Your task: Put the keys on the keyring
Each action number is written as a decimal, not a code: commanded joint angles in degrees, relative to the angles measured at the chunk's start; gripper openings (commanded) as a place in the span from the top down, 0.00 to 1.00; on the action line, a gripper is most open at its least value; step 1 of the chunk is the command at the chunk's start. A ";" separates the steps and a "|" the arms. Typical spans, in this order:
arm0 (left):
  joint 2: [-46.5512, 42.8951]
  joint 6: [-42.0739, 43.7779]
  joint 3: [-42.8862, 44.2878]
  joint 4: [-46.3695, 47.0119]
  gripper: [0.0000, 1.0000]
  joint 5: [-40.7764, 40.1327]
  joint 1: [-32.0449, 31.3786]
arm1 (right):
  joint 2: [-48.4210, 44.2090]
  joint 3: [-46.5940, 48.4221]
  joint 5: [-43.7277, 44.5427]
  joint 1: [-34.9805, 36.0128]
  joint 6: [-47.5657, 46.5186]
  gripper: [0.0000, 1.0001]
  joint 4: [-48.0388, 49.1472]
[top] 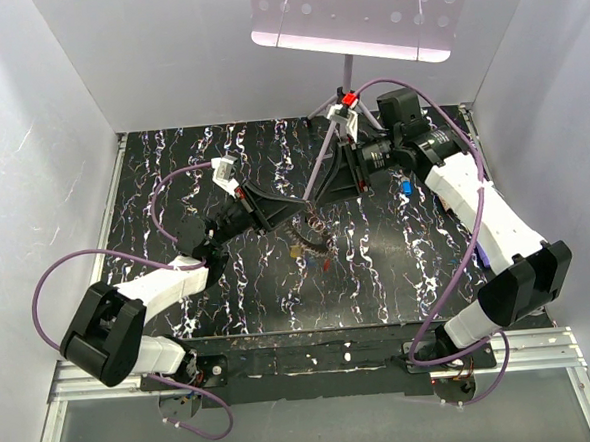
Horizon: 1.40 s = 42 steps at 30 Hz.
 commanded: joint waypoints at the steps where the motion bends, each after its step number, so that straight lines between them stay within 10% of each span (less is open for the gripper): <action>1: -0.33 -1.14 2.57 14.11 1.00 -0.78 0.24 | 0.16 1.29 0.51 1.29 -1.30 0.59 0.13; 28: -1.04 -1.67 2.92 14.11 1.00 -1.65 0.24 | 0.69 0.68 2.71 2.61 -1.30 0.62 0.13; 36: -0.77 -1.58 2.66 13.77 1.00 -1.83 0.24 | 0.34 0.50 2.18 2.70 -1.30 0.98 0.39; 42: -3.05 0.43 3.88 2.03 1.00 3.34 0.68 | 0.60 2.43 4.20 2.79 -6.20 0.99 -3.98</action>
